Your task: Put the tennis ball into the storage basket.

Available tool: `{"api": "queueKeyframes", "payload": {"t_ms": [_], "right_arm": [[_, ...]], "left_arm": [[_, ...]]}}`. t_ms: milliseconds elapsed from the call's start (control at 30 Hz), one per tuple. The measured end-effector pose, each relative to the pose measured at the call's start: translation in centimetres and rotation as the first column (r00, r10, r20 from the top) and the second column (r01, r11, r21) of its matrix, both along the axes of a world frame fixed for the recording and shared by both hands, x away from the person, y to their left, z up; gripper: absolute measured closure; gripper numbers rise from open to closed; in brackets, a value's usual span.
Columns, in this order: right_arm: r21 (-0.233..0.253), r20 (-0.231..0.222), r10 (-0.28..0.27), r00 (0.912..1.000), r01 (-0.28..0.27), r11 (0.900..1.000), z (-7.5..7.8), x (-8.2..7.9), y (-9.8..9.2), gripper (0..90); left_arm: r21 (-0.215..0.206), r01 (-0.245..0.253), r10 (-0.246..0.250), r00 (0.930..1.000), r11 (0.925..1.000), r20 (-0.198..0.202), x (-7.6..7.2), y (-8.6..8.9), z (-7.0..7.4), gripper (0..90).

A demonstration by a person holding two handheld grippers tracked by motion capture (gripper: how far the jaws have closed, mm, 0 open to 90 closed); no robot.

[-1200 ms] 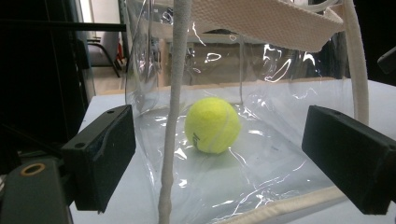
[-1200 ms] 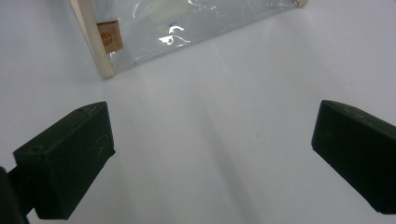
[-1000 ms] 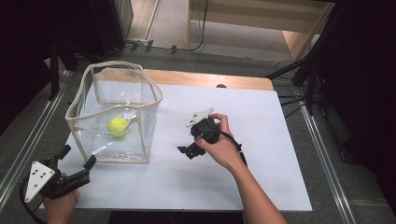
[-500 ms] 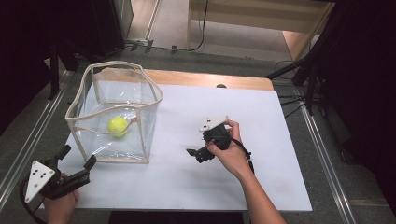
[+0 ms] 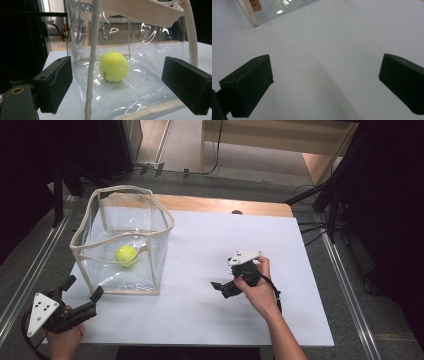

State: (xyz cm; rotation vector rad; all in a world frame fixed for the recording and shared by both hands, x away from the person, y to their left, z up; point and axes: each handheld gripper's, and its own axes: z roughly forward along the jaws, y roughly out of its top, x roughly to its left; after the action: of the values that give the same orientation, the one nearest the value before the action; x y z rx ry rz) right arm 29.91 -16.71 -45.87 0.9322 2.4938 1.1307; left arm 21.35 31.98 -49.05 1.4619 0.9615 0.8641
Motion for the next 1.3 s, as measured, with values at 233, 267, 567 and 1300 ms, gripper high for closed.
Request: {"api": "queueKeyframes", "payload": {"t_ms": [233, 267, 567, 1300], "right_arm": [[0.011, 0.005, -0.029, 0.9996, 0.029, 1.0, -0.5, -0.8, -1.6, 0.0], [0.014, 0.007, -0.037, 0.9993, 0.037, 0.999, -0.6, -0.9, -1.9, 0.0], [0.031, 0.01, -0.078, 0.9969, 0.077, 0.997, -1.2, -2.0, -3.9, 0.0], [0.082, 0.035, -0.192, 0.9807, 0.189, 0.979, -2.8, -4.7, -8.7, 0.0]], "left_arm": [[0.004, 0.001, -0.001, 1.0, 1.0, 0.0, 0.0, 0.0, 0.0, 10.0], [0.003, 0.001, -0.001, 1.0, 1.0, 0.0, 0.0, 0.0, 0.0, 10.0], [0.006, 0.002, -0.002, 1.0, 1.0, 0.001, 0.0, 0.0, 0.0, 10.0], [0.009, -0.001, 0.001, 1.0, 1.0, 0.002, 0.0, 0.0, 0.0, 10.0]]}}
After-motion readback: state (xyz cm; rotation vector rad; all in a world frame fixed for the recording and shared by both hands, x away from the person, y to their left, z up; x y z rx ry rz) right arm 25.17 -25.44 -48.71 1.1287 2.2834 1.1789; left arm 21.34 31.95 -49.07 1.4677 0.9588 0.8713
